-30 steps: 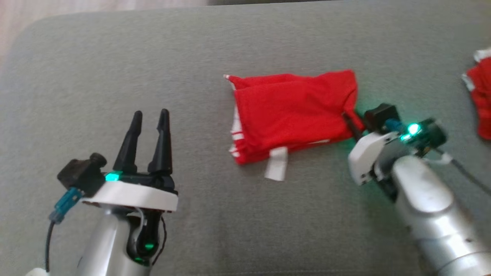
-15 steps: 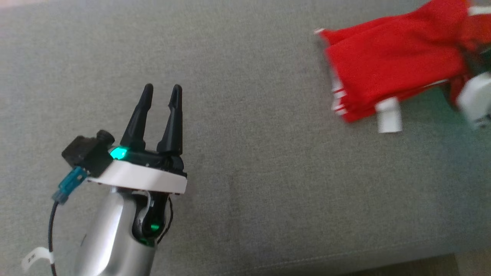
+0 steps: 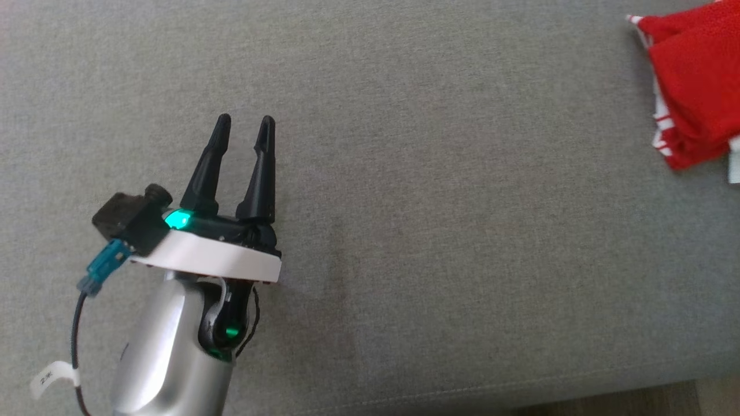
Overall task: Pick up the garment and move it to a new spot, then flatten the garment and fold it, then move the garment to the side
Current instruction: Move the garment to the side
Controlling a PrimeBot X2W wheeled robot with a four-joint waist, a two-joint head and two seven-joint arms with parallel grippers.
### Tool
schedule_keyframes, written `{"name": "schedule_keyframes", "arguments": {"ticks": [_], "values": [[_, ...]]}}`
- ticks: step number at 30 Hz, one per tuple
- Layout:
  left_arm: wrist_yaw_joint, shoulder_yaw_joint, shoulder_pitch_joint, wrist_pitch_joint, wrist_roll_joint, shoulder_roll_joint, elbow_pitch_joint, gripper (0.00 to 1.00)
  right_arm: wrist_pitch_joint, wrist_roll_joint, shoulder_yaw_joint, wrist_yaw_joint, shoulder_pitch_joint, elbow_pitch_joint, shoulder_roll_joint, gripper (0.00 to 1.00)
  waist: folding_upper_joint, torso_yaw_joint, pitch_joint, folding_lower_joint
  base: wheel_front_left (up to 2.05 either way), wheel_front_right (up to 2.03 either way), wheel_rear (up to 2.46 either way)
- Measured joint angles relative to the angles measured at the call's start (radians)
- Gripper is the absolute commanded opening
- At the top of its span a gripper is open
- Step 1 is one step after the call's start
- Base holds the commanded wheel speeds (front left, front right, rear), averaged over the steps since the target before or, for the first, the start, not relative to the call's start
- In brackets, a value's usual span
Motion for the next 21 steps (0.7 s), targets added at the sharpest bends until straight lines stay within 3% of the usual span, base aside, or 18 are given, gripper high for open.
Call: {"name": "schedule_keyframes", "arguments": {"ticks": [9,10,11,21], "values": [[-0.004,0.005,-0.001,0.0,0.0,0.0,0.002,1.0,0.041,-0.051,-0.125,0.0,0.048,-0.051,0.018,0.0,0.0,0.002,0.015,0.0,0.0,0.0,0.0],[-0.005,0.005,-0.002,0.0,0.0,0.0,0.003,1.0,0.049,-0.058,-0.136,0.0,0.053,-0.062,0.026,0.65,0.0,0.001,0.015,0.0,0.0,0.0,0.0],[-0.005,0.005,-0.003,0.0,0.0,0.0,0.004,1.0,0.058,-0.065,-0.148,0.0,0.059,-0.075,0.033,1.0,0.0,0.001,0.014,0.0,0.0,0.0,0.0],[-0.008,0.01,-0.003,0.0,-0.002,0.0,0.03,1.0,0.11,-0.081,-0.217,0.0,0.125,-0.245,0.135,1.0,0.0,-0.011,-0.034,0.0,0.0,0.0,0.0]]}}
